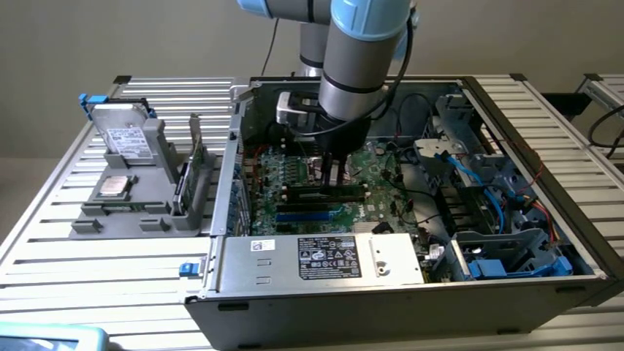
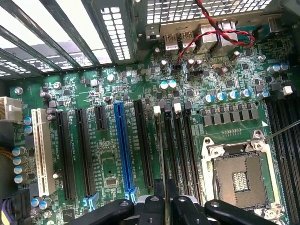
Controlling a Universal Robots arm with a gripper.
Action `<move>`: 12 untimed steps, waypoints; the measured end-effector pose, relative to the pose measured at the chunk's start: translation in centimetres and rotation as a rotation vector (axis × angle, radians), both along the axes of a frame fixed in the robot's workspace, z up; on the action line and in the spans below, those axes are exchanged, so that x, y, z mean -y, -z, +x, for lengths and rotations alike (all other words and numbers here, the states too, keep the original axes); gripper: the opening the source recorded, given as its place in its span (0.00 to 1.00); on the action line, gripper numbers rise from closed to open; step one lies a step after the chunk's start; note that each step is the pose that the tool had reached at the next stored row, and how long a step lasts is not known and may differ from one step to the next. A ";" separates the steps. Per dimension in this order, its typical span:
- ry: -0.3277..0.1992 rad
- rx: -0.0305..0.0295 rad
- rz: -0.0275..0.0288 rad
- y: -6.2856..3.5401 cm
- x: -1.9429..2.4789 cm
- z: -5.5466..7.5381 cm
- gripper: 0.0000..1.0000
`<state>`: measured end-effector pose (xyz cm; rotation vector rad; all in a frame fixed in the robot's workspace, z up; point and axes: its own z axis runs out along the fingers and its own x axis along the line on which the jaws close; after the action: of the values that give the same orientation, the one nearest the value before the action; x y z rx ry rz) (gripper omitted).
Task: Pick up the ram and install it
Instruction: 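Insert the ram into the slot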
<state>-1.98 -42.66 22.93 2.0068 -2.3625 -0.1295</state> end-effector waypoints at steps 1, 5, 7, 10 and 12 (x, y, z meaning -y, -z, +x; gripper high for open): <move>-0.001 0.0000 -0.0004 -0.02 0.00 0.0 0.14; -0.005 0.0002 -0.0007 -0.04 -0.12 0.0 0.14; -0.013 0.0001 -0.0007 -0.04 -0.17 0.0 0.14; -0.032 0.0001 -0.0007 -0.04 -0.23 0.0 0.14; -0.036 -0.0002 -0.0030 -0.09 -0.35 0.0 0.14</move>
<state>-1.97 -42.31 23.01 2.0469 -2.3233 -0.1249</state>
